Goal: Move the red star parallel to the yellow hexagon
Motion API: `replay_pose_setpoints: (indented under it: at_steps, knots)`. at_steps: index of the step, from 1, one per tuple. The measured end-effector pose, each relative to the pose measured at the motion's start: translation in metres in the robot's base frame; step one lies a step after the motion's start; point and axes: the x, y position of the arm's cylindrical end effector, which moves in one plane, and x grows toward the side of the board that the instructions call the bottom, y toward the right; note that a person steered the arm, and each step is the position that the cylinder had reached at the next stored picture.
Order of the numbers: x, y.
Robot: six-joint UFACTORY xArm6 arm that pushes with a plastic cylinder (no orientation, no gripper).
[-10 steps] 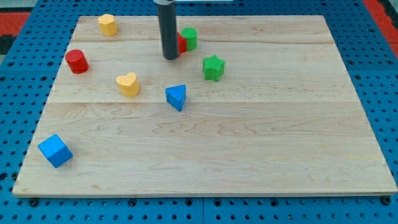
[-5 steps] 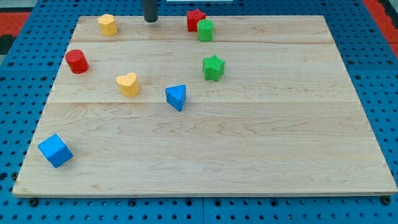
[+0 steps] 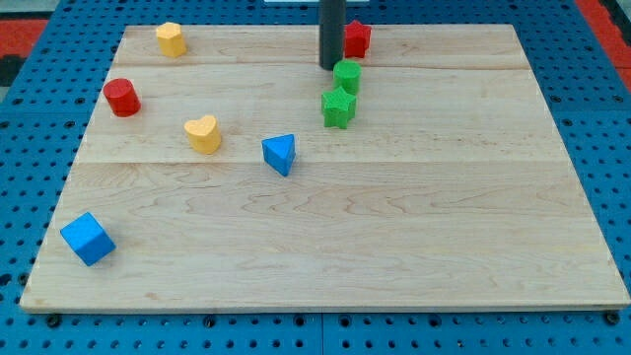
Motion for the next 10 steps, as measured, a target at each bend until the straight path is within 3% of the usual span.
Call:
replay_pose_setpoints:
  at_steps: [1,2,3,4,7,8,9,10]
  knots:
    - [-0.005,0.037]
    - [-0.064,0.112]
    - [-0.095,0.093]
    - [-0.067,0.033]
    - [-0.025,0.041]
    - [0.021,0.024]
    - [0.009,-0.026]
    - [-0.044,0.004]
